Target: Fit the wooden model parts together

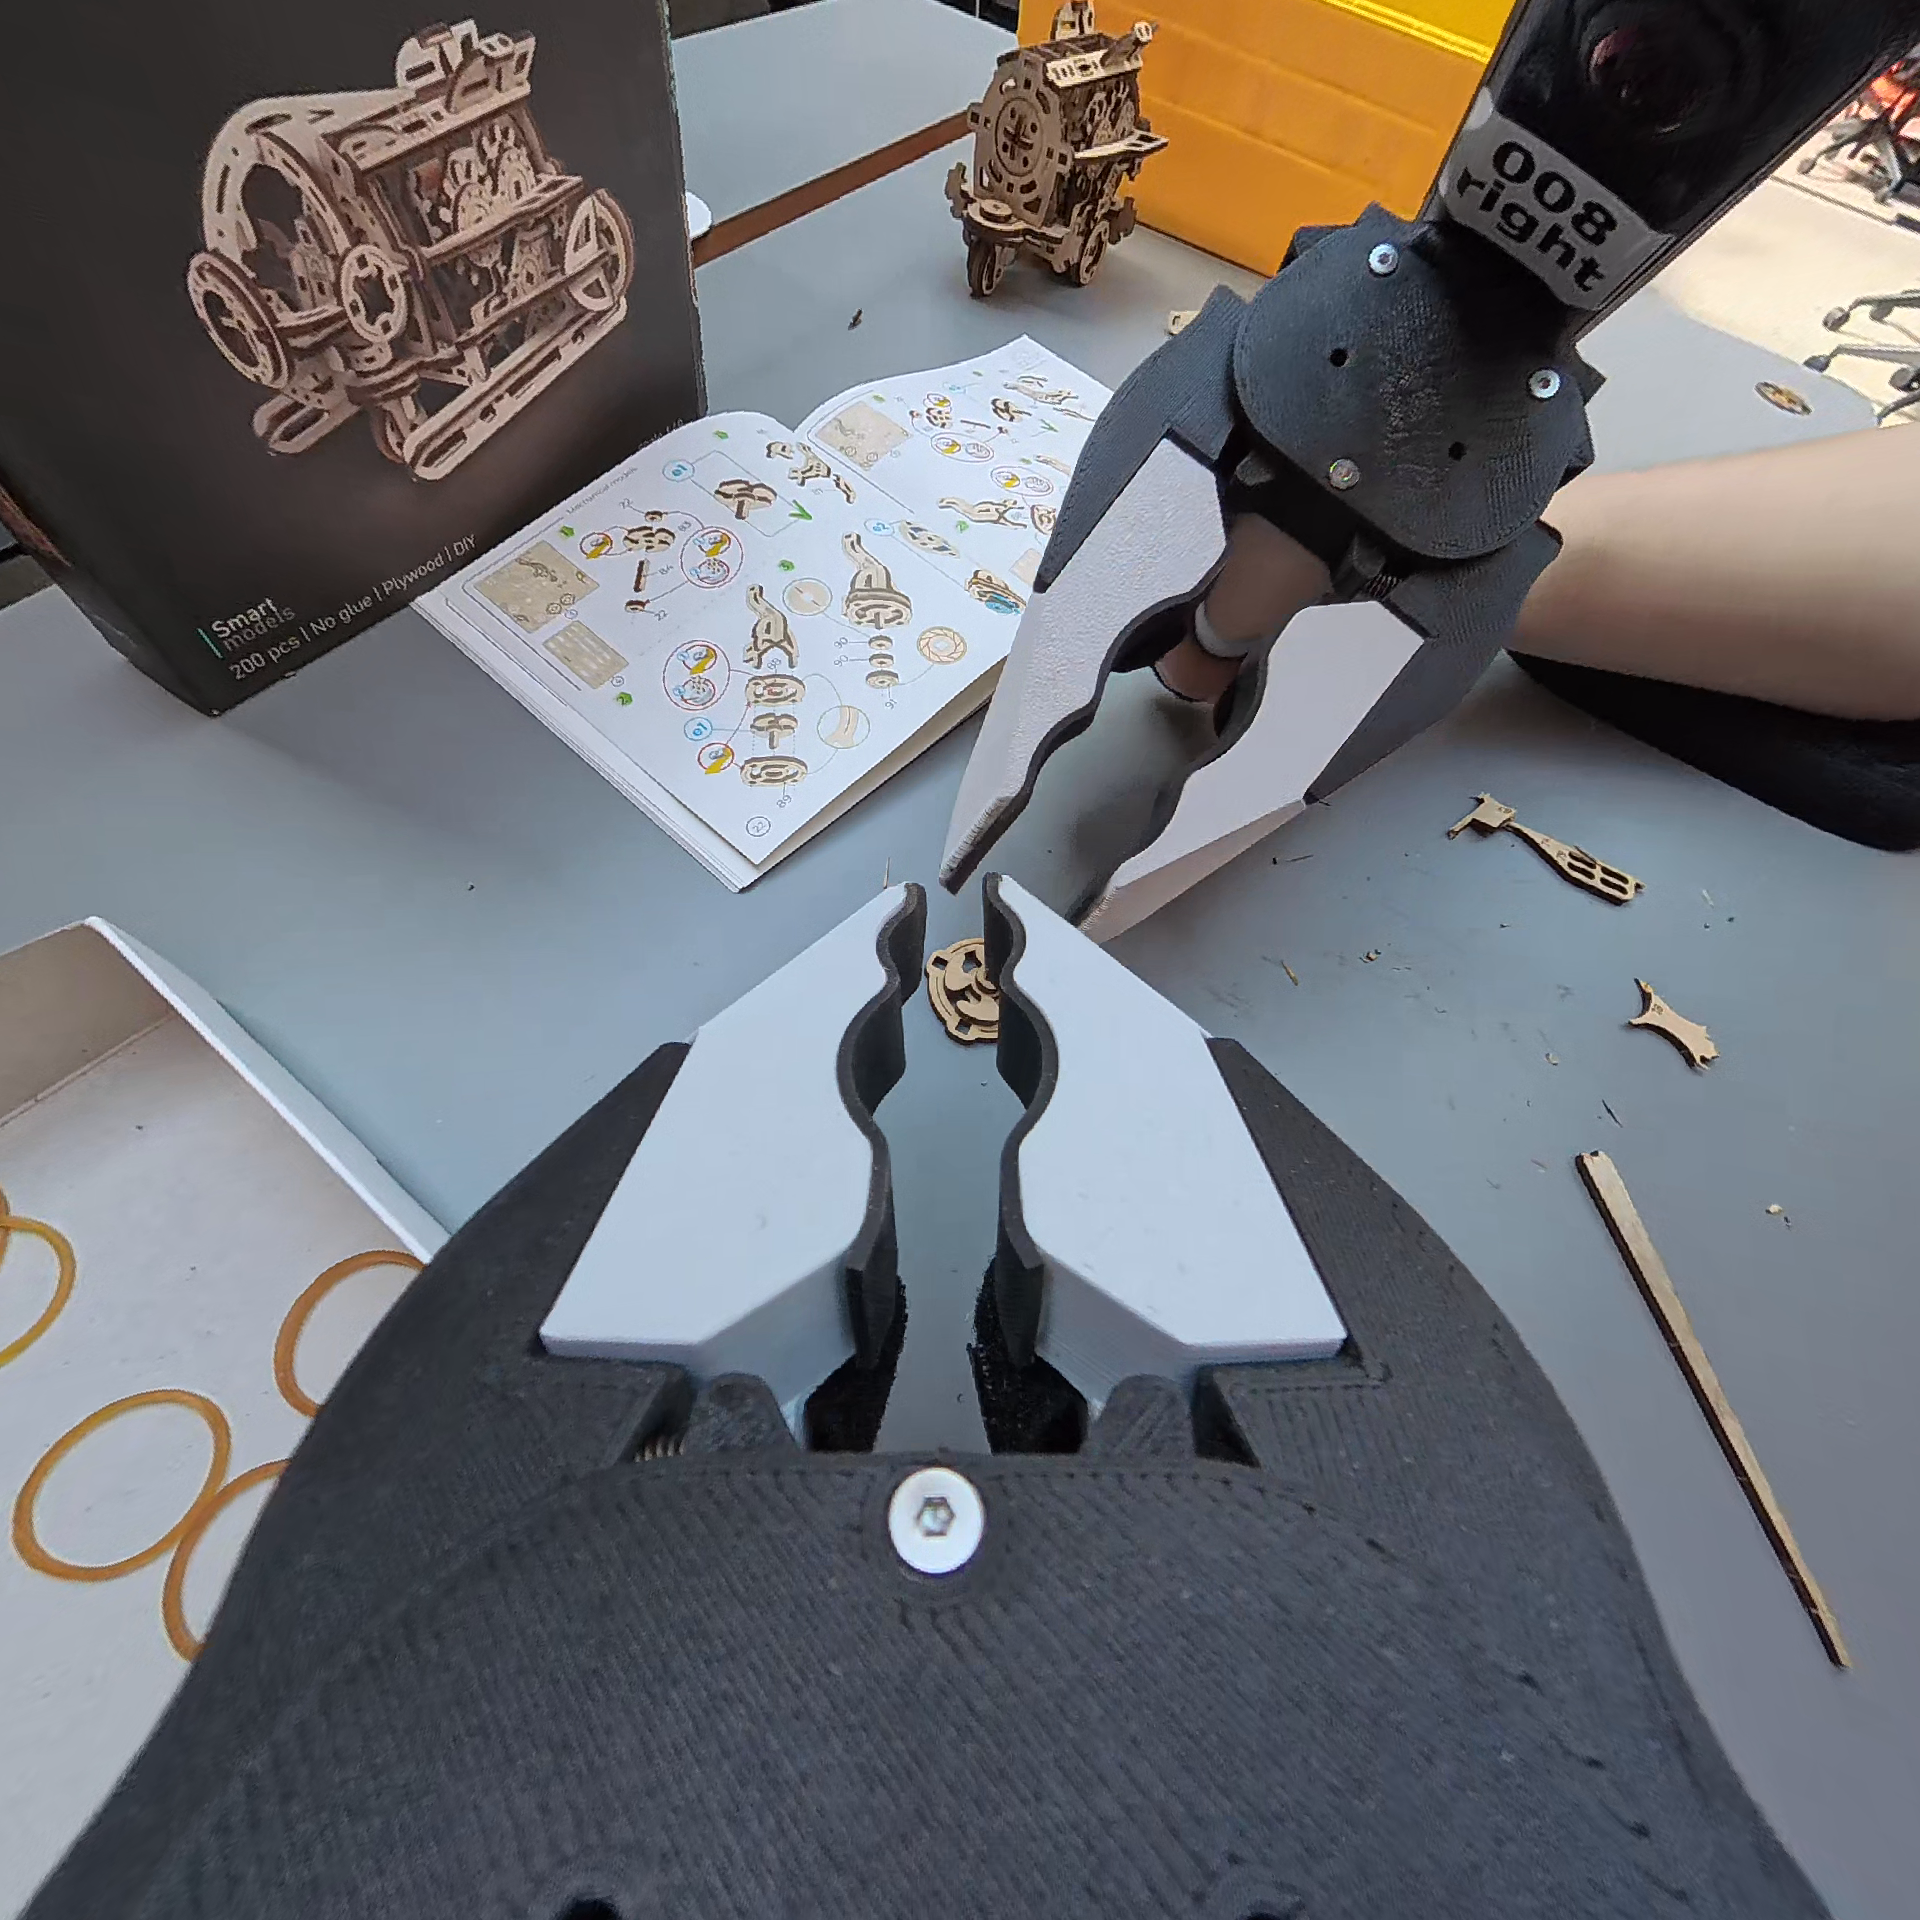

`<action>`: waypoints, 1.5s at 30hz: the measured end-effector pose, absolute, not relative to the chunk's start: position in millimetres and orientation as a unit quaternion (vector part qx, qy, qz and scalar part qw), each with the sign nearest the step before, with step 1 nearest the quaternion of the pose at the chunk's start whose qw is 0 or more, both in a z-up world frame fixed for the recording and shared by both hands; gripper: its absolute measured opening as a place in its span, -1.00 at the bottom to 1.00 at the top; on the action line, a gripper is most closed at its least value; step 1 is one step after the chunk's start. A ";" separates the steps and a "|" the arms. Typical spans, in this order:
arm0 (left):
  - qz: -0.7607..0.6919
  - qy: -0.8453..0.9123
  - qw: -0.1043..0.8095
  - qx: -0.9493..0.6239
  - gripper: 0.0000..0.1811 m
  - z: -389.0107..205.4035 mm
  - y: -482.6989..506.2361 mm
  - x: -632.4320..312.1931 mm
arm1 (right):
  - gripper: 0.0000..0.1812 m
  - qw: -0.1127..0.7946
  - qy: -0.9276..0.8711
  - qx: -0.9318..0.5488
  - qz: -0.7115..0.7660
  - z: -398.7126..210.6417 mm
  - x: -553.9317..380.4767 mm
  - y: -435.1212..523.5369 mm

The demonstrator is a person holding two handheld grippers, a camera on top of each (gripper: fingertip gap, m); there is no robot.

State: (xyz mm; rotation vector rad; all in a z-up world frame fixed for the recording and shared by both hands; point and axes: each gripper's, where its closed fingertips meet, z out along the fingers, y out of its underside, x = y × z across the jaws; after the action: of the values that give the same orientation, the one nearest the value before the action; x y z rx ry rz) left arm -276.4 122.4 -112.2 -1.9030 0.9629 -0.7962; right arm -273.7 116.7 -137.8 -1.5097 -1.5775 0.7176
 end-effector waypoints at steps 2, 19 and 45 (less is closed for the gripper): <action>-0.317 0.383 0.419 -0.760 -0.91 -112.3 122.7 -276.8 | -0.80 0.400 -0.640 -0.592 0.284 -142.7 -275.3 114.8; -0.320 0.378 0.410 -0.766 -0.93 -115.0 122.7 -279.0 | -0.91 0.380 -0.648 -0.604 0.264 -154.3 -274.2 115.7; -0.287 0.563 0.265 -0.728 -0.73 -141.1 52.3 -289.2 | -0.82 0.420 -0.603 -0.619 0.276 -127.4 -202.7 133.7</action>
State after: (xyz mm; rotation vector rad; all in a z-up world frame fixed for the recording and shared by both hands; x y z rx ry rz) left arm -289.2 52.3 -141.1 -1.9674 1.5207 -0.7765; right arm -202.7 133.7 -127.4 -1.5513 -1.5123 0.6907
